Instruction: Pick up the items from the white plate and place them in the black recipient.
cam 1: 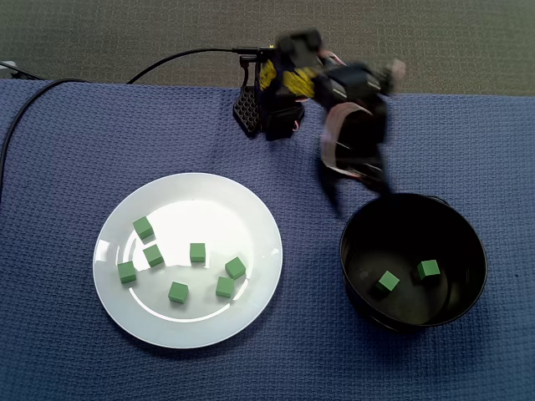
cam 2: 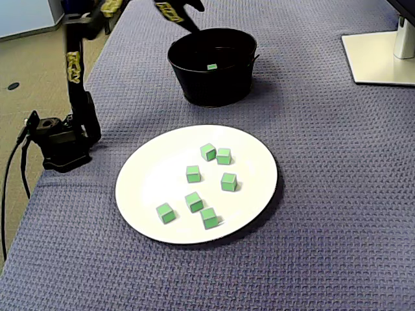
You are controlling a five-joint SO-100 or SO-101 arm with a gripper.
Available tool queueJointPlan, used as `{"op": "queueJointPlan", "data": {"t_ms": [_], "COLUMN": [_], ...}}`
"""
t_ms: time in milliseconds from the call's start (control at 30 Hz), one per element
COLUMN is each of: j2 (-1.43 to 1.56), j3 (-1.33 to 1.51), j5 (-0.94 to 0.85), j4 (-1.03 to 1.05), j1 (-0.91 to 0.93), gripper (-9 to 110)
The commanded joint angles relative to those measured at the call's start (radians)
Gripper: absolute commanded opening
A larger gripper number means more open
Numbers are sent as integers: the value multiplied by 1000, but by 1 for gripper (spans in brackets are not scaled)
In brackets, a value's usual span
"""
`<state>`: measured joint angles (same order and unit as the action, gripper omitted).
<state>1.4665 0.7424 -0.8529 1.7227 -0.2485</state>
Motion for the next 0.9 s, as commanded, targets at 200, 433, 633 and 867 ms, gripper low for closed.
{"op": "queueJointPlan", "data": {"t_ms": [200, 433, 633, 867], "j2": [345, 196, 37, -115], "j3": [442, 574, 653, 632], "j5": [270, 535, 644, 641], "j4": [-213, -210, -282, -344], "j1": [632, 733, 703, 706], "gripper": [30, 31, 31, 30]}}
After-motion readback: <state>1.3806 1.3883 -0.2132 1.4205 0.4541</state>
